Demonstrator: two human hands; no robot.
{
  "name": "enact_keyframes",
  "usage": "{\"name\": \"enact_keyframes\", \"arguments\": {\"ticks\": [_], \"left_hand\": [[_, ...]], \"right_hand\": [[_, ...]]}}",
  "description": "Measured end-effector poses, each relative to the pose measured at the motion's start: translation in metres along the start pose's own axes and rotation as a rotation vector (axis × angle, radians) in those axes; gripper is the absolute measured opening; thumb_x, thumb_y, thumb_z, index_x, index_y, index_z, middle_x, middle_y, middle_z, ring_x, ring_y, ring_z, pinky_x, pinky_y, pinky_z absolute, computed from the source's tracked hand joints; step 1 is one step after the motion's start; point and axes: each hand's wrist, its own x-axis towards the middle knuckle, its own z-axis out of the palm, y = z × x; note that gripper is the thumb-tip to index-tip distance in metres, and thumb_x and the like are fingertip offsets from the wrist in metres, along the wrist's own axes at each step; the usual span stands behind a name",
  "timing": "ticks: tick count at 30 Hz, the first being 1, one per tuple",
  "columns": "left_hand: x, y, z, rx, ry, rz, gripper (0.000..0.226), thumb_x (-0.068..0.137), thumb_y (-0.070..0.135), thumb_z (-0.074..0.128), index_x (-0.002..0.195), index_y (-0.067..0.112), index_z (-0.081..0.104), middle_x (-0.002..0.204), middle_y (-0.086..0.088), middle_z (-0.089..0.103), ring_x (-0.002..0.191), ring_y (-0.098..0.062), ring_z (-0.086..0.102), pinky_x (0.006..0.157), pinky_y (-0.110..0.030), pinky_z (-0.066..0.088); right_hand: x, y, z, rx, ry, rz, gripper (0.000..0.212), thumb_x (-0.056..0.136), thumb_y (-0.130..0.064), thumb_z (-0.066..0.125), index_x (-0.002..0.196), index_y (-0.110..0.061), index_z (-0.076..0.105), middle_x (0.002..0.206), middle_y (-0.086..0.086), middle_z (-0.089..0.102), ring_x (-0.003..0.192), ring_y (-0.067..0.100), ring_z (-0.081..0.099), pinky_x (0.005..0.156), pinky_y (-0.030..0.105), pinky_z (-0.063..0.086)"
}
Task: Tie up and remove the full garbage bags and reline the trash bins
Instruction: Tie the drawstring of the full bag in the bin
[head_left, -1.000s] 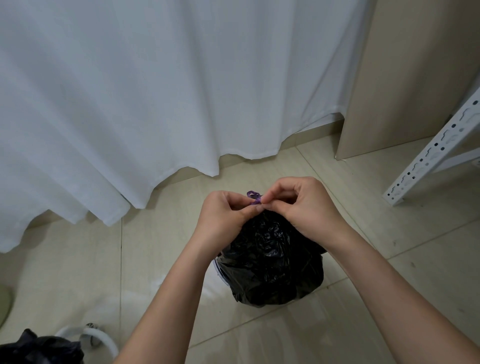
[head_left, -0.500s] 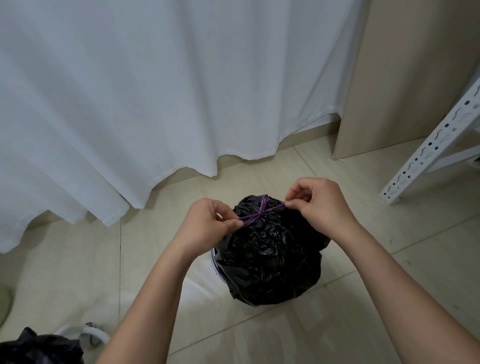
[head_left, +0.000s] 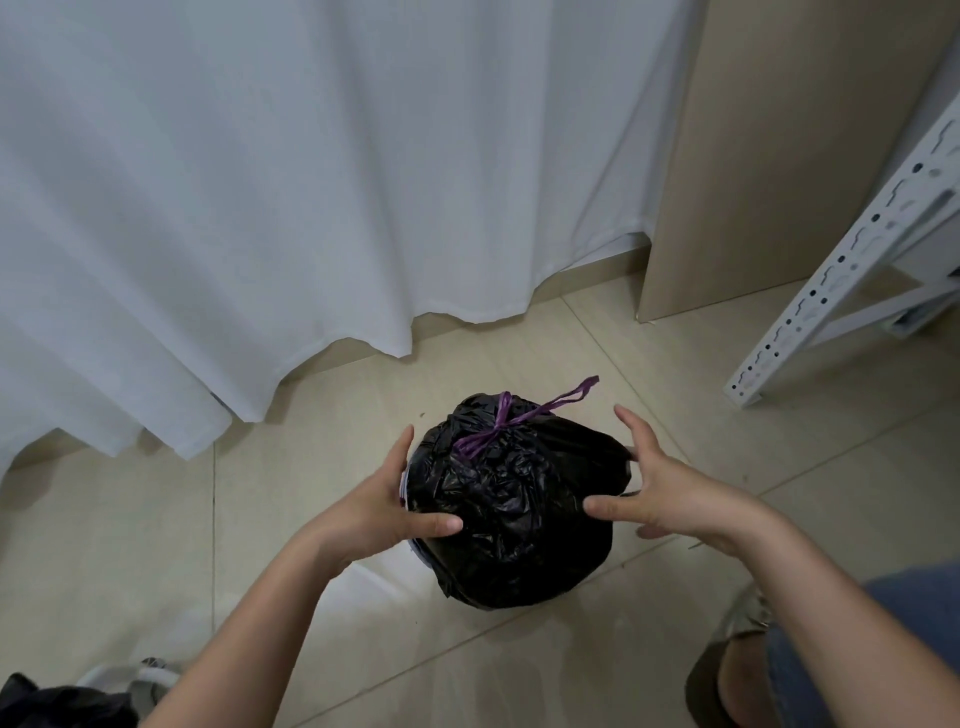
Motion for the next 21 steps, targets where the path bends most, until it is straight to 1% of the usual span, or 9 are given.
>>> {"name": "enact_keyframes", "arguments": {"ticks": [3,6,9,11,14,16,18,19,21], "left_hand": [[0.008,-0.008,0.008,-0.079,-0.009,0.024,0.105,0.067,0.028,0.087,0.148,0.043,0.022,0.114,0.037,0.059,0.107,0.004,0.061,0.083,-0.006,0.045],[0.012,-0.014,0.011,-0.134,0.046,0.008,0.099,0.068,0.021,0.087,0.147,0.038,0.031,0.119,0.026,0.056,0.112,-0.008,0.061,0.098,-0.025,0.047],[0.013,-0.018,0.011,-0.147,0.068,0.018,0.094,0.064,0.026,0.089,0.143,0.036,0.039,0.123,0.016,0.059,0.112,-0.013,0.062,0.100,-0.030,0.048],[0.014,-0.019,0.011,-0.155,0.077,0.026,0.088,0.064,0.028,0.088,0.139,0.035,0.043,0.122,0.016,0.060,0.110,-0.008,0.062,0.091,-0.021,0.049],[0.015,-0.015,0.011,-0.197,0.104,0.030,0.076,0.066,0.029,0.088,0.131,0.038,0.048,0.118,0.019,0.061,0.101,0.008,0.060,0.072,-0.008,0.047],[0.016,-0.014,0.009,-0.231,0.135,0.019,0.069,0.067,0.029,0.087,0.125,0.037,0.051,0.115,0.017,0.063,0.098,0.006,0.061,0.067,-0.009,0.047],[0.015,-0.012,0.009,-0.277,0.164,0.013,0.067,0.066,0.027,0.088,0.123,0.033,0.052,0.113,0.012,0.065,0.098,-0.002,0.064,0.070,-0.016,0.050],[0.015,-0.013,0.009,-0.300,0.180,0.014,0.069,0.066,0.025,0.088,0.124,0.030,0.052,0.113,0.011,0.065,0.099,-0.006,0.065,0.074,-0.020,0.052],[0.013,-0.014,0.010,-0.324,0.208,0.016,0.072,0.066,0.023,0.088,0.128,0.026,0.050,0.113,0.009,0.064,0.101,-0.010,0.065,0.079,-0.024,0.053]], "right_hand": [[0.005,-0.005,0.003,0.051,-0.082,0.026,0.132,0.051,-0.045,0.091,0.139,-0.065,-0.005,0.146,-0.011,0.032,0.125,0.022,0.050,0.086,0.040,0.058],[0.008,-0.005,0.005,-0.055,-0.141,0.018,0.140,0.046,-0.039,0.094,0.142,-0.062,-0.005,0.153,-0.013,0.018,0.124,0.020,0.043,0.085,0.033,0.055],[0.016,0.000,0.016,-0.205,-0.014,0.007,0.145,0.050,-0.029,0.095,0.148,-0.050,-0.010,0.152,-0.008,0.009,0.137,0.021,0.028,0.103,0.030,0.040],[0.025,0.002,0.023,-0.123,0.127,0.007,0.148,0.048,-0.022,0.096,0.149,-0.046,-0.010,0.150,0.000,0.019,0.136,0.022,0.031,0.108,0.035,0.037],[0.038,0.004,0.030,0.095,0.249,0.013,0.153,0.048,-0.014,0.096,0.149,-0.040,-0.017,0.139,0.002,0.044,0.127,0.021,0.044,0.103,0.035,0.042],[0.044,0.005,0.033,0.239,0.298,0.006,0.144,0.047,-0.013,0.096,0.153,-0.027,-0.001,0.128,-0.006,0.055,0.120,0.014,0.052,0.100,0.031,0.044],[0.048,0.005,0.036,0.320,0.325,-0.042,0.113,0.047,-0.012,0.094,0.142,-0.015,0.033,0.113,-0.013,0.067,0.105,0.007,0.063,0.087,0.025,0.052],[0.049,0.004,0.037,0.360,0.318,-0.055,0.100,0.051,-0.009,0.093,0.135,-0.020,0.041,0.112,-0.010,0.068,0.101,0.009,0.066,0.083,0.027,0.054],[0.049,-0.001,0.040,0.437,0.247,-0.043,0.090,0.064,-0.007,0.087,0.133,-0.033,0.035,0.124,-0.006,0.059,0.105,0.014,0.062,0.082,0.038,0.056]]}}
